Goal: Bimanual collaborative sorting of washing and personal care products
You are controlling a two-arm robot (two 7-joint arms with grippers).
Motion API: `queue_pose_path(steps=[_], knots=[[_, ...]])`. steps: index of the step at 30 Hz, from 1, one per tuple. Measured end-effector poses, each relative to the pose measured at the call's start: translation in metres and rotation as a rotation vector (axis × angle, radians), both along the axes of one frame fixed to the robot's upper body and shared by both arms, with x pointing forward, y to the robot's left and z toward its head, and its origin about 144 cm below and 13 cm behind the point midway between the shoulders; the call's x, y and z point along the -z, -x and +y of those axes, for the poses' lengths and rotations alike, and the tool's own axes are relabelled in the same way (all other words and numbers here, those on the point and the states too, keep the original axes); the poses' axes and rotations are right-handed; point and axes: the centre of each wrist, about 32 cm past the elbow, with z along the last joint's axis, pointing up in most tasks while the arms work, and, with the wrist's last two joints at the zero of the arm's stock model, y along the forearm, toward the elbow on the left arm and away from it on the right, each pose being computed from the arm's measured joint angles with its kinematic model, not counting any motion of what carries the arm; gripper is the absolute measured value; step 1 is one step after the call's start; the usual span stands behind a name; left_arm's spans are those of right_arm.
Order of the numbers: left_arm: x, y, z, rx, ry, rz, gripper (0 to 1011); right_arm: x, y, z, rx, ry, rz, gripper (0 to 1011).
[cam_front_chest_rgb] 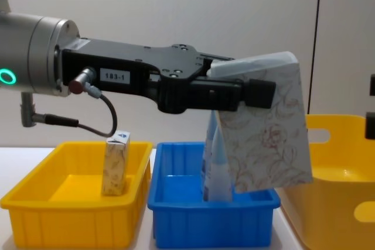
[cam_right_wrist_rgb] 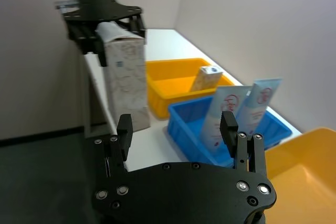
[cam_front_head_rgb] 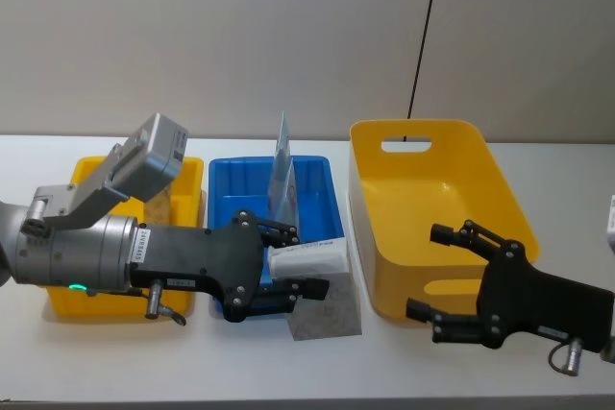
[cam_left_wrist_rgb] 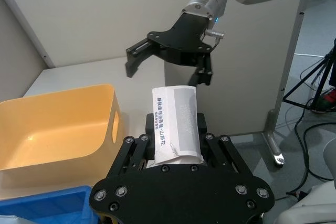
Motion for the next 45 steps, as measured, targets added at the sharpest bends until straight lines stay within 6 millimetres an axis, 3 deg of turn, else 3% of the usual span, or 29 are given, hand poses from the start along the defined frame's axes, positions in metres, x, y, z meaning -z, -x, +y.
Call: queue_pose_path(steps=[16,45], knots=[[0.000,0.000,0.000,0.000,0.000,0.000,364,-0.016,-0.009,-0.005,-0.139,0.051,-0.006,1002],[0.000,0.000,0.000,0.000,0.000,0.000,364,-0.016,-0.022,0.024,-0.173,0.052,0.039,1002]])
